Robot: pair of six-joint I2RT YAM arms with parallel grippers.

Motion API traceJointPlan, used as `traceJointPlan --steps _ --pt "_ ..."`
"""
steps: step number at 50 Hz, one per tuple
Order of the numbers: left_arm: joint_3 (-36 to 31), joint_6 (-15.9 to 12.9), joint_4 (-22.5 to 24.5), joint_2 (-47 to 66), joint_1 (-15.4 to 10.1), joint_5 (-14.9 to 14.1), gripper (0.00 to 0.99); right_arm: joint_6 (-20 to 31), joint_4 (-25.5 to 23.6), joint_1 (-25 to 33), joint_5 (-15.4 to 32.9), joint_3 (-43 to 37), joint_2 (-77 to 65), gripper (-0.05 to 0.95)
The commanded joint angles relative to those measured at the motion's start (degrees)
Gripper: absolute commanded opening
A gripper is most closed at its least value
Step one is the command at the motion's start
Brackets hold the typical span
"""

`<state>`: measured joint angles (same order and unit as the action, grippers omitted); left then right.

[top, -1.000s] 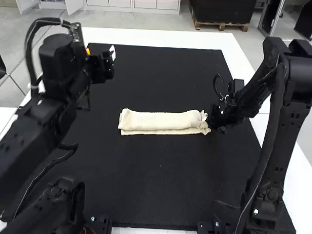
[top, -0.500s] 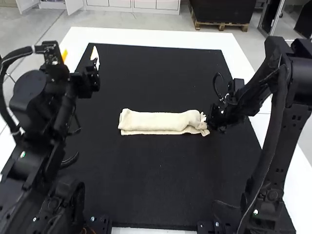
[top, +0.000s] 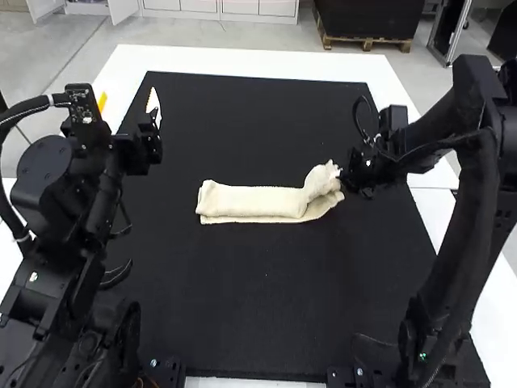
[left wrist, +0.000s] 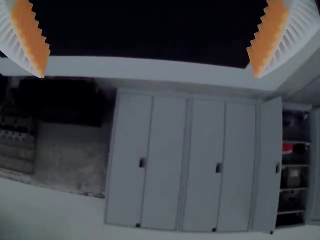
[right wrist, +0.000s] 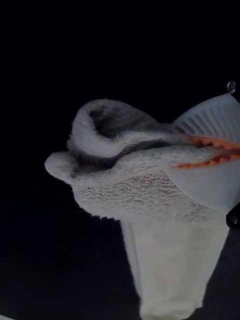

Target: Fold the towel.

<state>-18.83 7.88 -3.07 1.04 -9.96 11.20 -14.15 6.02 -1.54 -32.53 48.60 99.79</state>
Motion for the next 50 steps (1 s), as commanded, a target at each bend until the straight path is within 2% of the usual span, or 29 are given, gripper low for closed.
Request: traceJointPlan --steps 1,14,26,50 --pt "0.37 -0.58 0.17 -1.13 0.64 0.58 0.930 -2.55 0.04 -3.73 0.98 2.20 -1.97 0.00" --pt "0.37 -0.41 -0.97 -1.21 0.64 0.58 0.931 -7.47 1.27 -13.75 5.20 4.49 -2.05 0.00" --pt "0.11 -0.41 -1.85 -1.21 0.64 0.49 0.933 -14.24 8.74 -22.54 10.56 6.07 -1.09 0.00" --pt "0.02 -0.23 -2.20 -1.21 0.64 0.49 0.933 -14.68 10.41 -31.15 13.11 11.69 8.14 0.00"
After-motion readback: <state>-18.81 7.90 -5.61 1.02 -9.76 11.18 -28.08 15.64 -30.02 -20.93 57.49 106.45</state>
